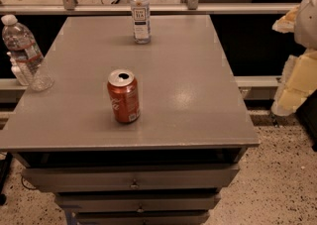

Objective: Move coke can near blue plastic bottle

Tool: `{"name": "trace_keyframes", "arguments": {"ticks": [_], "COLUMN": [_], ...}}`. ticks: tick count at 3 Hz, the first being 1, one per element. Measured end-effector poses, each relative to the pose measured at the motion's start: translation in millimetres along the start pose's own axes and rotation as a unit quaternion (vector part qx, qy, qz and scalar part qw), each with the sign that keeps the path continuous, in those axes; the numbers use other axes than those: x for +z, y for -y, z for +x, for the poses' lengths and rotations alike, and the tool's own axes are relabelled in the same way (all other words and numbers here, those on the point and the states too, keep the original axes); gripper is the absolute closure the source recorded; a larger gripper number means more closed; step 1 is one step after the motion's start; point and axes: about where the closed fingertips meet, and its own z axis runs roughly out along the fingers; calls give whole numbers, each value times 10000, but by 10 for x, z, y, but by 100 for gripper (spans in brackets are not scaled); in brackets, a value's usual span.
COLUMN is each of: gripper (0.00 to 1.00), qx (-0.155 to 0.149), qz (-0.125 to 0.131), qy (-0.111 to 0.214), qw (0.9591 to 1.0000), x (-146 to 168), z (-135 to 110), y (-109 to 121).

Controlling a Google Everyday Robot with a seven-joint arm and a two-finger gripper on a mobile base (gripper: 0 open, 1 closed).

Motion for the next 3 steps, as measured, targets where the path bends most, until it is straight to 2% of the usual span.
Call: {"name": "trace_keyframes", "arguments": {"ticks": [1,2,3], "gripper": [0,0,0], "qx": [0,91,412], "qz": [0,-95,-389], "qy": [0,184,773], "qw": [10000,9997,9954], "x": [0,39,342], "z": [0,-14,-64], "y": [0,-5,-75]}}
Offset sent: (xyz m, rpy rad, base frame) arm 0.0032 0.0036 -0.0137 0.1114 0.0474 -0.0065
